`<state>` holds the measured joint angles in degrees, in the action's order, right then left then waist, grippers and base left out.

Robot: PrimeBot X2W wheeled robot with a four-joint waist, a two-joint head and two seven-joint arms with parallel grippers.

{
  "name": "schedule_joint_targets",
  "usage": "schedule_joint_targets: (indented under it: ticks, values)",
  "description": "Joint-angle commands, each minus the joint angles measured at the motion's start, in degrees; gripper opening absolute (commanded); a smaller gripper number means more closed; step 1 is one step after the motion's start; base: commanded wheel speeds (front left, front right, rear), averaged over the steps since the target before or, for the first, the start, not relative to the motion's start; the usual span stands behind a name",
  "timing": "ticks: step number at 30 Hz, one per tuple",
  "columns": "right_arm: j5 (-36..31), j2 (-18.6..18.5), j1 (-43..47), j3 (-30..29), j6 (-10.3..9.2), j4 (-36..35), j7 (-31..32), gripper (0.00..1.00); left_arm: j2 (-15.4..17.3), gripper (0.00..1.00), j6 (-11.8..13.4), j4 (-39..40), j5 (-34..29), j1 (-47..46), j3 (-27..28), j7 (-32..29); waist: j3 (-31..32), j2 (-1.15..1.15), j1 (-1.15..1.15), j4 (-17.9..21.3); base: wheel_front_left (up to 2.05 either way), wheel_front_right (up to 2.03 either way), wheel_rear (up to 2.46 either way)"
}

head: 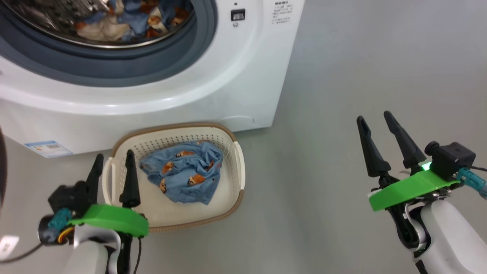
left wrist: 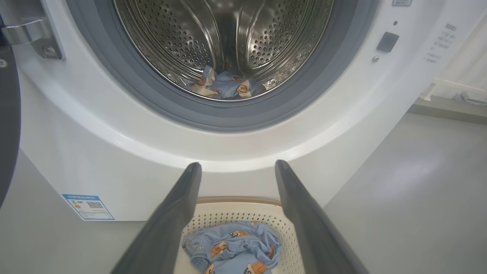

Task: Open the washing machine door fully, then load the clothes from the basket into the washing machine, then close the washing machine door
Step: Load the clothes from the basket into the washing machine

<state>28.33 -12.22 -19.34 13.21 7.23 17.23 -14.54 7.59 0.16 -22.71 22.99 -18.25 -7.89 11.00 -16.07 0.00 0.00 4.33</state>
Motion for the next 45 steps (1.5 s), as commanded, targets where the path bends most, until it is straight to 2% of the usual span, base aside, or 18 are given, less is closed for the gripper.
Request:
schedule_joint_targets:
  ticks: [1,10,23,32,45]
  values:
    - [0.1,-0.2,-1.4,0.6,0.25,-1.8,-0.5,1.0,1.5,1.0,-0.4,0.3,0.2,-2.6,1.2,-0.3,-3.3,0.0,0.0,1.3,0.0,0.0,0.0]
    - [-0.4,1.4,-3.4,-0.5,0.25,-3.2,-0.5,1.0,2.7,1.0,-2.5,-7.2,-0.8,-9.3,-1.2,-2.0,-9.9,0.0,0.0,3.2,0.0,0.0,0.0]
    - [-1.0,3.3,-6.1,-1.3,0.25,-5.1,-0.5,1.0,3.9,1.0,-6.7,-24.8,-0.9,-21.6,-5.8,-3.9,-18.9,0.0,0.0,5.6,0.0,0.0,0.0]
    - [-1.2,4.9,-8.0,-1.0,0.25,-6.3,-0.5,1.0,3.8,1.0,-7.5,-37.1,-2.8,-31.2,-11.1,-5.2,-25.0,0.0,0.0,7.5,0.0,0.0,0.0]
    - [-0.9,7.1,-10.7,0.2,0.25,-7.0,-0.5,1.0,4.3,1.0,-7.6,-47.5,-5.0,-39.8,-17.1,-6.2,-31.6,0.0,0.0,10.6,0.0,0.0,0.0]
